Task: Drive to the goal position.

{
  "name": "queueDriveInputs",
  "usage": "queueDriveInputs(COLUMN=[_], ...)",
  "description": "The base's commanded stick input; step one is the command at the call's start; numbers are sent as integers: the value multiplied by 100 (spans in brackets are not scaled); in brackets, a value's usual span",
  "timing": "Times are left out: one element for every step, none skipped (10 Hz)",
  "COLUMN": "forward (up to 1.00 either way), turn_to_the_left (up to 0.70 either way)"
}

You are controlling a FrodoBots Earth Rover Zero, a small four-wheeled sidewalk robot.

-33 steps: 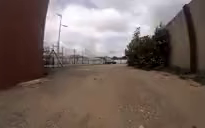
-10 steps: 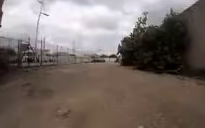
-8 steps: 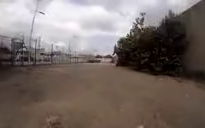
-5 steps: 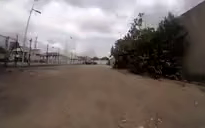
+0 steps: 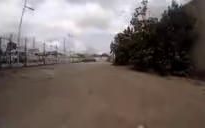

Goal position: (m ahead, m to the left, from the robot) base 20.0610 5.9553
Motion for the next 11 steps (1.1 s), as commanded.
queueDriveInputs(forward=[100,100,100,100,100,100,100,100,100,100,100], turn_to_the_left=[0,0,13,25,8,0,0,0,0,0,0])
